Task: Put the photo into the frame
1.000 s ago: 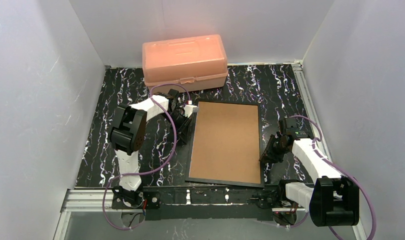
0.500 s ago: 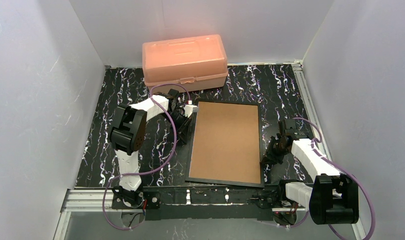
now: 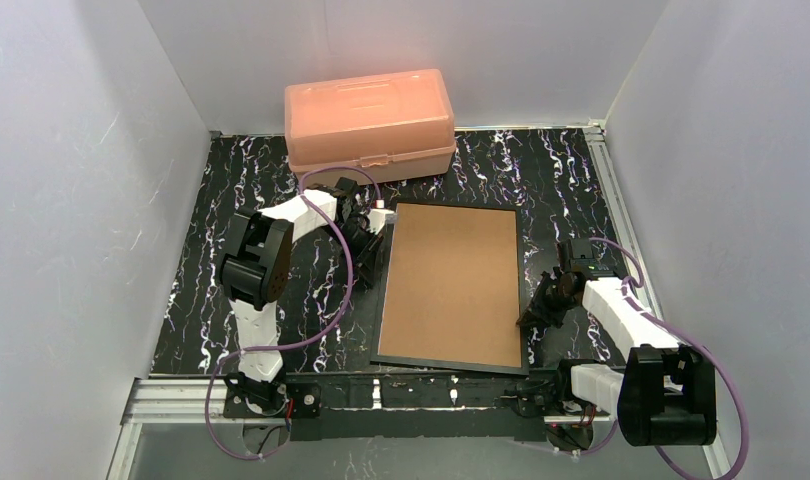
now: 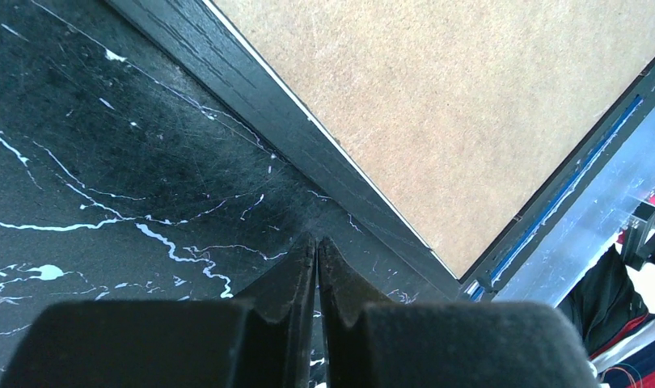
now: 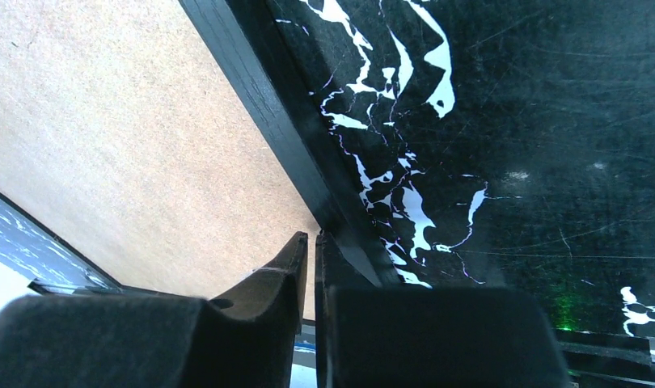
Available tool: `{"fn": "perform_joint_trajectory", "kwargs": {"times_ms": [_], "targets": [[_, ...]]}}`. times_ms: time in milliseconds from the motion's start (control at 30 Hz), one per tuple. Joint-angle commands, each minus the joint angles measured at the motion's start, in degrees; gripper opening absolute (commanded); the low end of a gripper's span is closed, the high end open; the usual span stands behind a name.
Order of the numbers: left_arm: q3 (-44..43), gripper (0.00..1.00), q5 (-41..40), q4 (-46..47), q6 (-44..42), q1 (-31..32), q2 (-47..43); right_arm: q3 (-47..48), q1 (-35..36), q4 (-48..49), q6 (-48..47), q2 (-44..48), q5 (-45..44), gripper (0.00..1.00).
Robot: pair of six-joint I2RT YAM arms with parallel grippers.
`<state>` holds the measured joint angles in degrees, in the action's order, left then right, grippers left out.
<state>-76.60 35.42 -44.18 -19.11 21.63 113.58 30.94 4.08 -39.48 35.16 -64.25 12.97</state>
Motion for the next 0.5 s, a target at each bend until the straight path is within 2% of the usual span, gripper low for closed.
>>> {"fn": "perform_joint_trajectory", "kwargs": {"times_ms": [0,467], "targets": [[-1.66,0.04,2.53,-1.43,-1.08,-0.43,-1.28,-2.08,0.26,3.37,0.66,-1.5,-1.81,0.16],[-1.6,0.02,4.72,-1.09,-1.42,-0.89,-0.58,-3.39,0.72,2.06,-0.62,-3.93,-0.15,0.15]]}}
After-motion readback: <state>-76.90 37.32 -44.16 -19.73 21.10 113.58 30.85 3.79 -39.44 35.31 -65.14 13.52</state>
